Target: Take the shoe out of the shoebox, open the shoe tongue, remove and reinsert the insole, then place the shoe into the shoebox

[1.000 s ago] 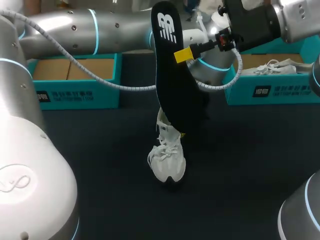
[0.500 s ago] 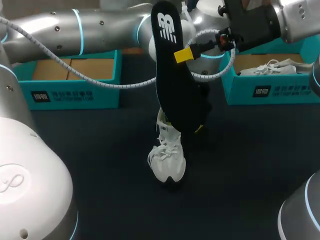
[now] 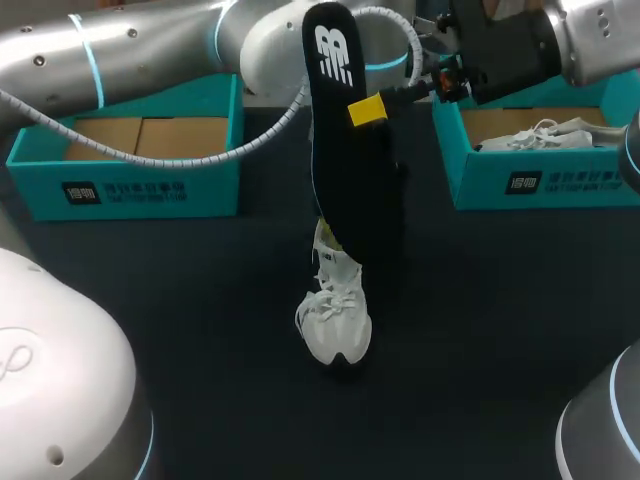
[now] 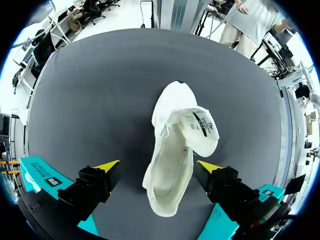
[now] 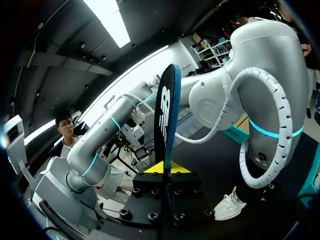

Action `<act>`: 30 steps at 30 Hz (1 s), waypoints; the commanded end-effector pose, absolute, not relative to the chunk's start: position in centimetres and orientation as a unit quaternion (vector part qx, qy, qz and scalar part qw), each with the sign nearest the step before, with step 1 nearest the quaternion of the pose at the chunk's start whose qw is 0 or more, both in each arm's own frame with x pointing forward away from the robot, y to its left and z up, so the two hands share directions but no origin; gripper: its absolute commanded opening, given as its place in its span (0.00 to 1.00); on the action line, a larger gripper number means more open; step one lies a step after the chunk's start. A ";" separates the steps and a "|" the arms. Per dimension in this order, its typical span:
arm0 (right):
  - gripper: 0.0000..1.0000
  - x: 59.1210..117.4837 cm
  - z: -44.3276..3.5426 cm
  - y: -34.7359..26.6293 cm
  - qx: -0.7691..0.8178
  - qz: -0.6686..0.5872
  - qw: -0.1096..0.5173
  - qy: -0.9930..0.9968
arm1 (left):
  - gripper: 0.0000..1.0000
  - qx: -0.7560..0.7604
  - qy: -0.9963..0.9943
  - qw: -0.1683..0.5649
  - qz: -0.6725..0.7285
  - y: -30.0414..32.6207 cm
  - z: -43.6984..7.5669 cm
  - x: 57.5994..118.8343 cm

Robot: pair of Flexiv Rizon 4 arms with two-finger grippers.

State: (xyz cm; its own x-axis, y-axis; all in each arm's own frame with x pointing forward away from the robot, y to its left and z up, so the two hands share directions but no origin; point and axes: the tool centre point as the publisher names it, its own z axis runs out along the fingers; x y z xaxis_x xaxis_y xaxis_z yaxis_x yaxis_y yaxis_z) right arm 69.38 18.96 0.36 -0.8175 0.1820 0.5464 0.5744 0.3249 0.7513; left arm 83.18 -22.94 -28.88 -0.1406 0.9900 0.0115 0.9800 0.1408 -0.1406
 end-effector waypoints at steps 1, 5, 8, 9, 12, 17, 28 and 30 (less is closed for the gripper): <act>0.00 69.5 0.4 19.2 -0.239 -0.528 0.185 -0.793 | 1.00 -0.643 -0.763 0.024 0.066 -21.8 -28.3 83.9; 0.00 69.5 0.4 19.2 -0.239 -0.528 0.185 -0.793 | 1.00 -0.631 -0.773 0.029 0.053 -21.6 -28.7 85.3; 0.00 69.5 0.4 19.2 -0.239 -0.528 0.185 -0.793 | 1.00 -0.620 -0.782 0.029 0.053 -21.1 -28.7 86.3; 0.00 69.5 0.4 19.2 -0.239 -0.528 0.185 -0.793 | 1.00 -0.615 -0.786 0.025 0.058 -20.7 -28.6 86.5; 0.00 69.5 0.4 19.2 -0.239 -0.528 0.185 -0.793 | 1.00 -0.606 -0.792 0.016 0.078 -19.5 -28.0 87.2; 0.00 69.5 0.4 19.2 -0.239 -0.528 0.185 -0.793 | 1.00 -0.597 -0.793 0.001 0.120 -17.0 -26.9 88.5; 0.00 69.5 0.4 19.2 -0.239 -0.528 0.185 -0.793 | 1.00 -0.643 -0.724 -0.069 0.239 -13.7 -23.8 89.1; 0.00 69.5 0.4 19.2 -0.239 -0.528 0.185 -0.793 | 1.00 -0.651 -0.716 -0.079 0.241 -13.8 -23.2 88.9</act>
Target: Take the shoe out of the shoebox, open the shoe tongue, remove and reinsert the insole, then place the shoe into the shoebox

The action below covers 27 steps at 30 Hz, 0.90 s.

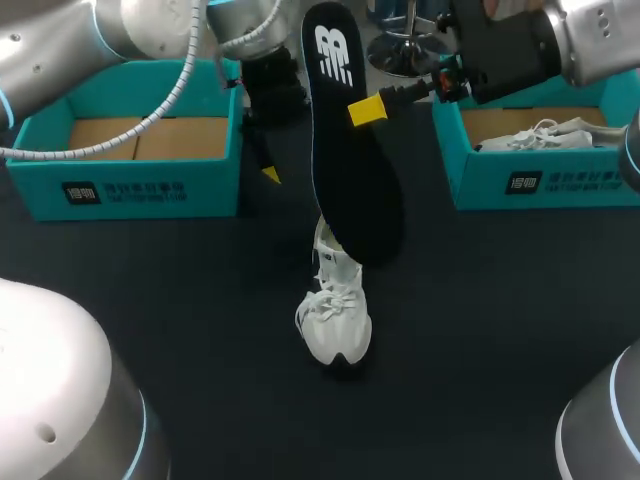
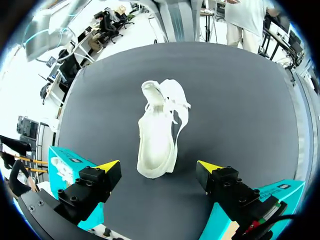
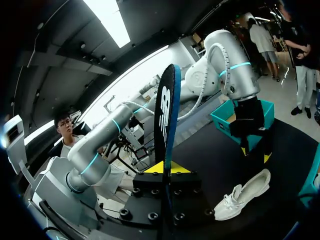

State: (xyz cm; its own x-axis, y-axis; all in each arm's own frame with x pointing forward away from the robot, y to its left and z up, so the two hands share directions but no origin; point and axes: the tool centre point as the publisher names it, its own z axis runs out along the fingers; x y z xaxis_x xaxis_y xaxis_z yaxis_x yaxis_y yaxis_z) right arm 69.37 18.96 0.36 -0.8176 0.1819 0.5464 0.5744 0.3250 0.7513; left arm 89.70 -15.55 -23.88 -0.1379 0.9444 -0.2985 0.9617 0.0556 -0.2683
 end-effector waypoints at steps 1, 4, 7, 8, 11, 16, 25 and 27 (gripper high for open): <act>0.00 69.5 0.4 19.2 -0.239 -0.528 0.185 -0.793 | 1.00 0.655 0.711 0.085 -0.242 -13.8 -22.9 88.8; 0.00 69.5 0.4 19.2 -0.239 -0.528 0.185 -0.793 | 1.00 0.664 0.700 0.099 -0.244 -13.9 -22.1 88.6; 0.00 69.5 0.4 19.2 -0.239 -0.528 0.185 -0.793 | 1.00 0.675 0.683 0.115 -0.253 -14.1 -21.3 88.4; 0.00 69.8 0.2 18.8 -0.255 -0.530 0.195 -0.785 | 1.00 0.677 0.679 0.120 -0.257 -14.1 -21.0 88.3; 0.00 70.9 -0.4 17.8 -0.295 -0.531 0.236 -0.759 | 1.00 0.680 0.668 0.139 -0.267 -14.2 -20.2 88.1; 0.00 73.2 -1.4 16.0 -0.322 -0.536 0.260 -0.736 | 1.00 0.685 0.653 0.169 -0.276 -14.2 -18.6 87.7; 0.00 76.5 -2.6 13.2 -0.370 -0.533 0.299 -0.700 | 1.00 0.700 0.616 0.213 -0.292 -14.5 -16.0 86.5; 0.00 77.0 -2.7 12.8 -0.379 -0.528 0.307 -0.695 | 1.00 0.707 0.602 0.221 -0.299 -14.4 -15.5 86.3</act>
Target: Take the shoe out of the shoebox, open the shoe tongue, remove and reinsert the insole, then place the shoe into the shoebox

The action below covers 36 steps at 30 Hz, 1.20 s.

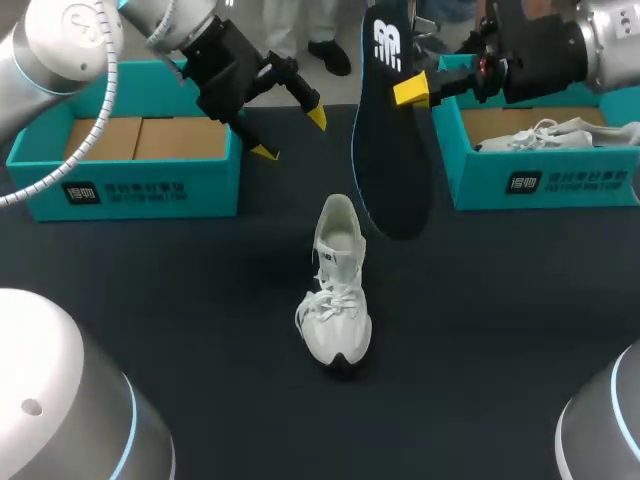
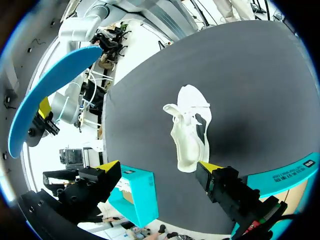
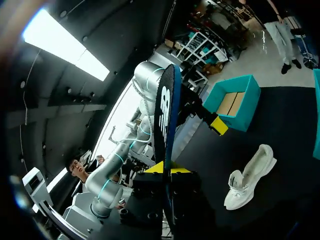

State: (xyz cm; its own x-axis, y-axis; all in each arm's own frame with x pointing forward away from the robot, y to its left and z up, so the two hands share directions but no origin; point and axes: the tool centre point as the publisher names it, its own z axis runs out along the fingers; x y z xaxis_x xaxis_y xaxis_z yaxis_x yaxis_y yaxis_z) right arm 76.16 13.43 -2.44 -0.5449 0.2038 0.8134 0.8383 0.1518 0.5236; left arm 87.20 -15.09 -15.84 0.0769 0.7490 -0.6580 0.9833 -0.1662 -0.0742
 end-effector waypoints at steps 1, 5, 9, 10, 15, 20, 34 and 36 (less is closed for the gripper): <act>0.00 77.3 -2.8 12.5 -0.383 -0.529 0.307 -0.692 | 1.00 0.708 0.599 0.225 -0.299 -14.4 -15.3 86.2; 0.00 78.0 -2.9 11.8 -0.400 -0.524 0.296 -0.691 | 1.00 0.713 0.593 0.230 -0.295 -14.3 -14.8 85.7; 0.00 78.0 -2.9 11.8 -0.400 -0.524 0.296 -0.691 | 1.00 0.713 0.593 0.230 -0.295 -14.3 -14.8 85.7; 0.00 78.0 -2.9 11.8 -0.400 -0.524 0.296 -0.691 | 1.00 0.713 0.593 0.230 -0.295 -14.3 -14.8 85.7; 0.00 78.0 -2.9 11.8 -0.400 -0.524 0.296 -0.691 | 1.00 0.713 0.593 0.230 -0.295 -14.3 -14.8 85.7; 0.00 78.0 -2.9 11.8 -0.400 -0.524 0.296 -0.691 | 1.00 0.713 0.593 0.230 -0.295 -14.3 -14.8 85.7; 0.00 82.5 -2.2 9.9 -0.499 -0.531 0.327 -0.602 | 1.00 0.658 0.549 0.362 -0.367 -15.8 -10.6 85.4; 0.00 83.1 -2.2 9.9 -0.508 -0.526 0.332 -0.596 | 1.00 0.644 0.550 0.379 -0.374 -15.9 -10.1 85.3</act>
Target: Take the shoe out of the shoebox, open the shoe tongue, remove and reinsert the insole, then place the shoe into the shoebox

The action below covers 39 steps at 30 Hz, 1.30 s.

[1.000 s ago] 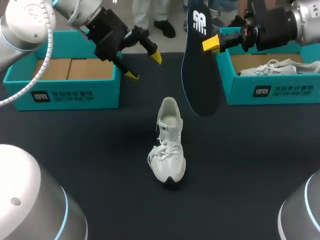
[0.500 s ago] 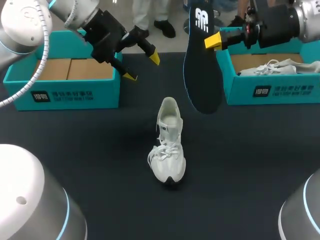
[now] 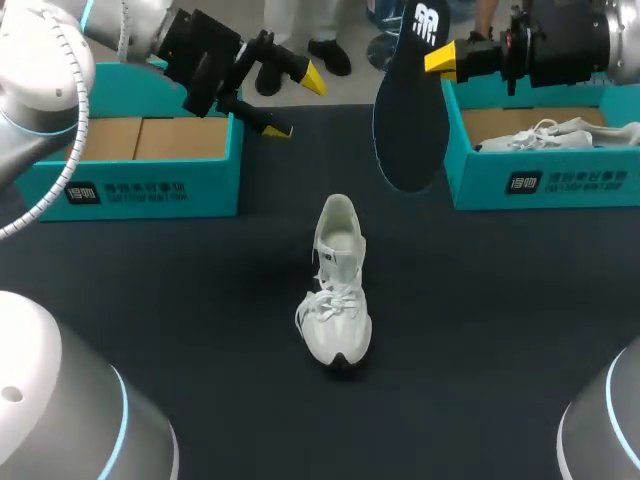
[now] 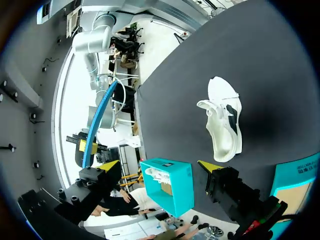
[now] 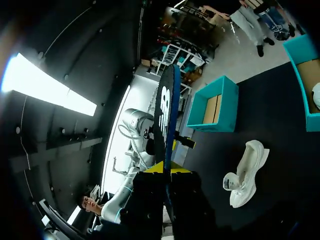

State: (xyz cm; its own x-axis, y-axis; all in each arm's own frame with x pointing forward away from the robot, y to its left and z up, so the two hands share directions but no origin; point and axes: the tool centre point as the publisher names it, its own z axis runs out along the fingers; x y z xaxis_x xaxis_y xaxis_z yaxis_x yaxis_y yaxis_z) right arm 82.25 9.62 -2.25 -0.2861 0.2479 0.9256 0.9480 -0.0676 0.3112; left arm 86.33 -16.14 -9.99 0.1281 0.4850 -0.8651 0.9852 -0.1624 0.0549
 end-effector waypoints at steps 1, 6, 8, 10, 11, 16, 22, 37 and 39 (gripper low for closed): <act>0.00 83.3 -2.1 9.9 -0.511 -0.526 0.330 -0.594 | 1.00 0.642 0.549 0.380 -0.377 -16.0 -10.0 85.2; 0.00 84.8 -2.3 10.4 -0.532 -0.512 0.360 -0.570 | 1.00 0.623 0.541 0.410 -0.389 -16.9 -9.3 84.4; 0.00 85.4 -2.4 10.7 -0.541 -0.507 0.368 -0.561 | 1.00 0.610 0.532 0.430 -0.400 -17.2 -9.1 84.1; 0.00 86.0 -2.6 11.0 -0.554 -0.497 0.380 -0.549 | 1.00 0.597 0.526 0.452 -0.403 -17.6 -8.9 83.9; 0.00 86.4 -2.7 11.2 -0.560 -0.495 0.376 -0.547 | 1.00 0.593 0.521 0.459 -0.407 -17.8 -8.8 83.8; 0.00 87.4 -3.4 11.5 -0.584 -0.470 0.379 -0.543 | 1.00 0.545 0.517 0.500 -0.430 -18.5 -8.1 83.8; 0.00 87.7 -4.2 12.1 -0.589 -0.458 0.399 -0.533 | 1.00 0.538 0.499 0.510 -0.448 -19.2 -7.4 83.7; 0.00 87.1 -5.2 15.1 -0.579 -0.427 0.420 -0.553 | 1.00 0.522 0.470 0.535 -0.469 -20.9 -6.3 83.9; 0.00 87.0 -5.3 15.3 -0.578 -0.425 0.420 -0.555 | 1.00 0.519 0.468 0.537 -0.473 -21.2 -6.3 83.9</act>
State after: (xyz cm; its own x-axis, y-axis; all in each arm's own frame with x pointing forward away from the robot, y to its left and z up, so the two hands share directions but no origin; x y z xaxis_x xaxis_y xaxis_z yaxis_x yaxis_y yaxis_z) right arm 86.54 14.75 -5.29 0.0198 0.2792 0.9600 0.9994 -0.0340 -0.0107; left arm 83.66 -20.43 -6.02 0.1126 -0.0089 -0.9936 0.9936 0.0117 0.1125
